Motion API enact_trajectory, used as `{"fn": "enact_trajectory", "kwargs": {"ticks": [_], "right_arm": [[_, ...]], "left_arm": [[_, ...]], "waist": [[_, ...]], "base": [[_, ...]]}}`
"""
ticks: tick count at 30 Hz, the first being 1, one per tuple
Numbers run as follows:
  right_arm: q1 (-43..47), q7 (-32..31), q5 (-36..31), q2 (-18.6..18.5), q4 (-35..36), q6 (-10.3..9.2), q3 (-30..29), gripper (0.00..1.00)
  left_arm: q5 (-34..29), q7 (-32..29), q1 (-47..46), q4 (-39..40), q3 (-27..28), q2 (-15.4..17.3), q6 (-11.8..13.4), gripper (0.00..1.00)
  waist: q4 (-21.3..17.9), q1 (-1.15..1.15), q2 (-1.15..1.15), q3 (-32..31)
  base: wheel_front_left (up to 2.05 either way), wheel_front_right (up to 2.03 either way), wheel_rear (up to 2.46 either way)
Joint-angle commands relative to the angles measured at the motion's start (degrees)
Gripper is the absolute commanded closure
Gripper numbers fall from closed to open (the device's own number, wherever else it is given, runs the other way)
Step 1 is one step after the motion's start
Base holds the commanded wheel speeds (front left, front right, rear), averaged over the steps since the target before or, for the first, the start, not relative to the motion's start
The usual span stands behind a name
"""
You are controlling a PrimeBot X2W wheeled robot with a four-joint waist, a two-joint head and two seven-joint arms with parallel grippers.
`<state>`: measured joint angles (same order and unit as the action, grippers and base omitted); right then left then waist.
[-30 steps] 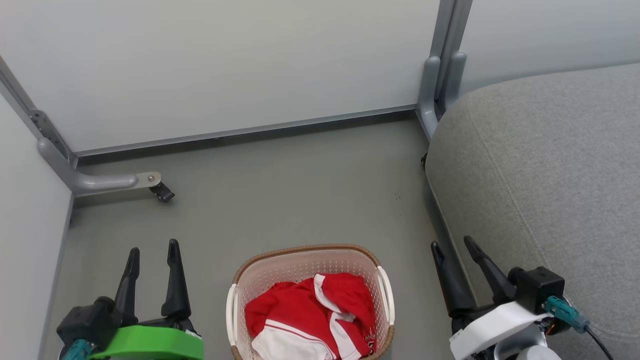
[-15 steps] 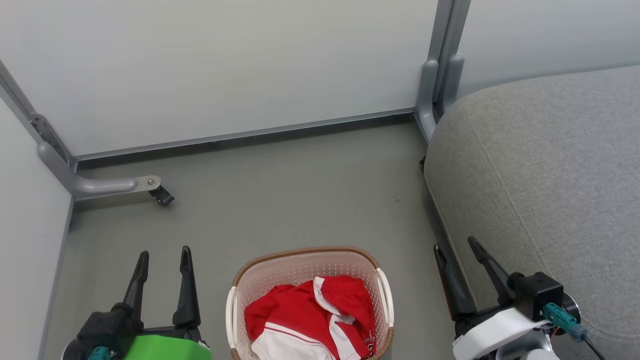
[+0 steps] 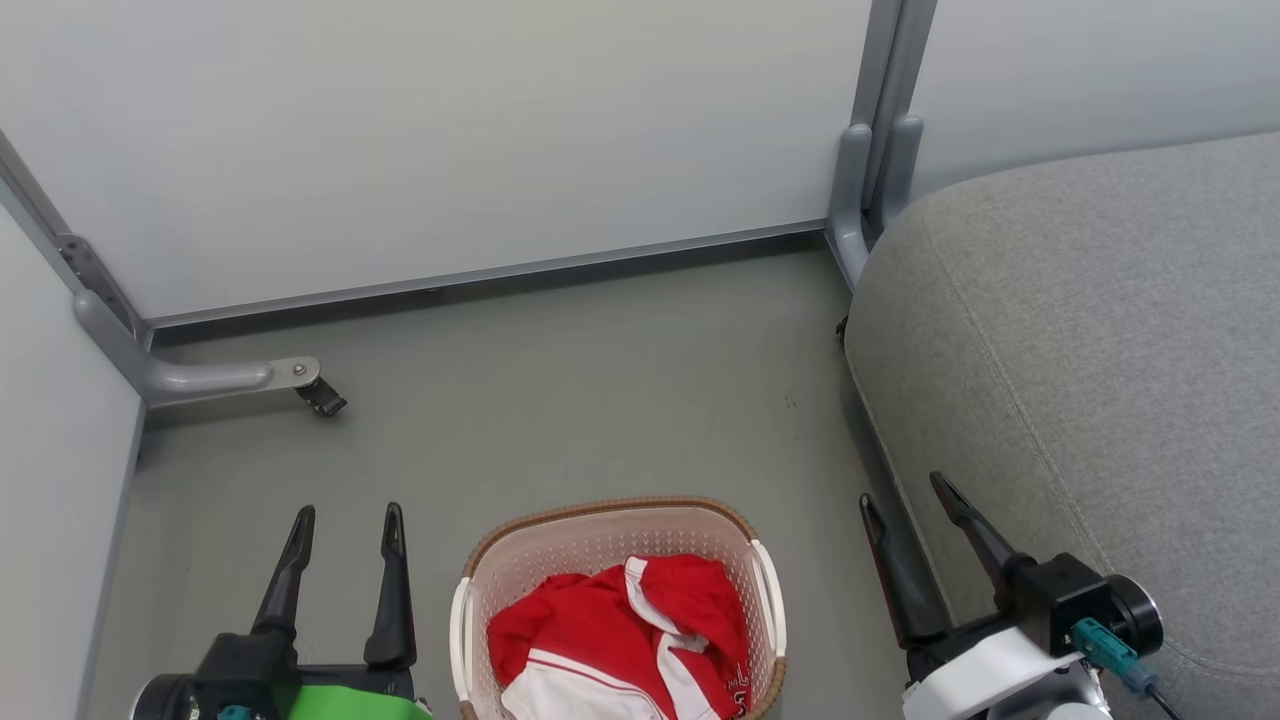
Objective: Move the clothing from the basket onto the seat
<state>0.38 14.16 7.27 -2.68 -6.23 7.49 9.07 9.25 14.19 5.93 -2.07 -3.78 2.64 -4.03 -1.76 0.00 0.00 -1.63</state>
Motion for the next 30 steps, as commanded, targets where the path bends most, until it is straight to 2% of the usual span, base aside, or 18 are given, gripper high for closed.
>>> {"fn": "enact_trajectory", "kwargs": {"ticks": [1,8,30], "right_arm": [[0.69,0.56,-1.38,-0.33,0.35,0.00,0.21,0.00],[1.07,1.16,-3.69,-0.35,0.56,0.00,0.42,0.00],[1.02,1.13,-3.75,-0.34,0.54,-0.01,0.33,0.00]], "left_arm": [[-1.61,0.51,0.94,0.07,-0.14,0.40,-0.17,0.00],[-4.26,1.16,1.51,-0.13,-0.51,0.42,-0.31,0.00],[-3.94,1.06,1.27,-0.59,-0.03,0.41,0.35,0.00]], "waist": [[-0.03,0.00,0.00,-0.10],[-0.15,0.00,0.00,-0.27],[-0.19,0.00,0.00,-0.03]], "base": [[0.00,0.00,0.00],[0.00,0.00,0.00],[0.00,0.00,0.00]]}}
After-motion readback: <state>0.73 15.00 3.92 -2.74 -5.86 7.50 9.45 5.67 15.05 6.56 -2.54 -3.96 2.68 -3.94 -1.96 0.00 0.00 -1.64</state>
